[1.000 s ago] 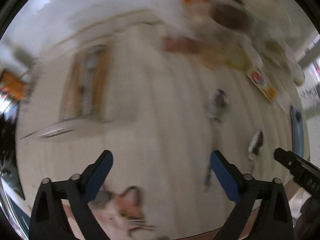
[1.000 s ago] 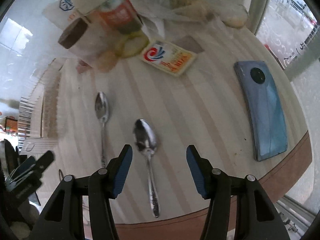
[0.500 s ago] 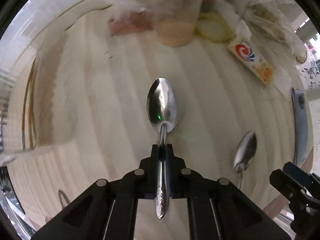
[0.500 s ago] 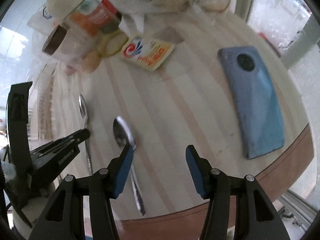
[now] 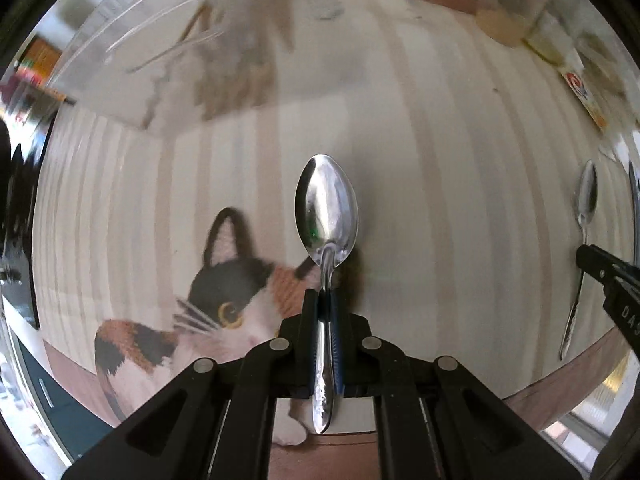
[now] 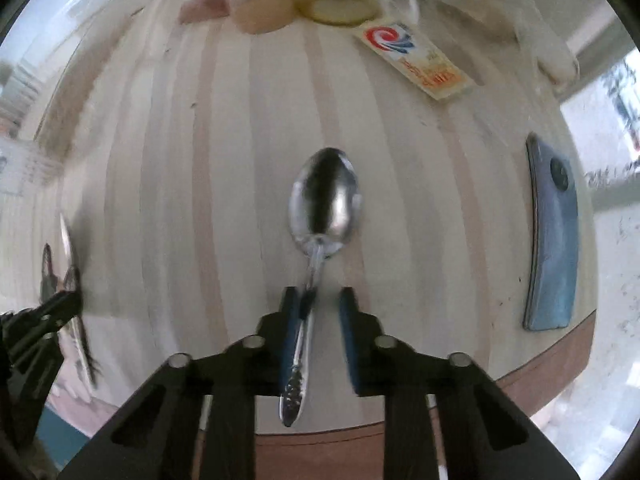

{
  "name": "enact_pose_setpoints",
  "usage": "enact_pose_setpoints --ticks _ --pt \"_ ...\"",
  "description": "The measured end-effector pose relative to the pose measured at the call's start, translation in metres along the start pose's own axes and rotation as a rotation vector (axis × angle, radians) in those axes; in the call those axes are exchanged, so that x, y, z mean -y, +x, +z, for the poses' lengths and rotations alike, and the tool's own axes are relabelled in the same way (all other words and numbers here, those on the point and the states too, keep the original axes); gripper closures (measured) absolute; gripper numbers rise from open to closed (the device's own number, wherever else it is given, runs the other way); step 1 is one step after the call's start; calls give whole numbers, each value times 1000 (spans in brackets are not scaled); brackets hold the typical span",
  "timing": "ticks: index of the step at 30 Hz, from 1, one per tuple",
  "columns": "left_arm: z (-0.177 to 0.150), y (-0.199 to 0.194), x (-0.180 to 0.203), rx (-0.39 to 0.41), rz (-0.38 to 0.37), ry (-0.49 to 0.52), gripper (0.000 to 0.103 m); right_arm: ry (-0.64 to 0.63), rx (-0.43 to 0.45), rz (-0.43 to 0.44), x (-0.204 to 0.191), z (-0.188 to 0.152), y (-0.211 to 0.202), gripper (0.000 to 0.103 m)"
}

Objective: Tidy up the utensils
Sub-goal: 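Return both tools to the counter and grasp another metal spoon each, then lift the spoon in the left tool while the right tool lifts its spoon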

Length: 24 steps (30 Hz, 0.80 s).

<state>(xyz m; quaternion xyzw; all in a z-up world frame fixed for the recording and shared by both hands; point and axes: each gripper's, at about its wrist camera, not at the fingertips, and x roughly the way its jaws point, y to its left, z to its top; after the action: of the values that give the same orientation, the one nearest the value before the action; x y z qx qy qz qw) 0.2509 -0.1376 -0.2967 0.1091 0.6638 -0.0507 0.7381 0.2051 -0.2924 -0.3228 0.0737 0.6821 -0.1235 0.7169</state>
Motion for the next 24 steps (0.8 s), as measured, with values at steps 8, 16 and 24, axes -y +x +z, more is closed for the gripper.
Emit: enact_pose_setpoints --ticks 8,16,24 --pt "-13 -7 -32 8 -30 -43 99 -135 -47 89 -57 -20 7 96" --pt "-30 -16 -82 2 -67 -38 98 -158 -74 48 -90 -24 20 95" --pt "-25 -17 -88 -4 -83 -25 98 -130 -85 31 -105 -5 21 95"
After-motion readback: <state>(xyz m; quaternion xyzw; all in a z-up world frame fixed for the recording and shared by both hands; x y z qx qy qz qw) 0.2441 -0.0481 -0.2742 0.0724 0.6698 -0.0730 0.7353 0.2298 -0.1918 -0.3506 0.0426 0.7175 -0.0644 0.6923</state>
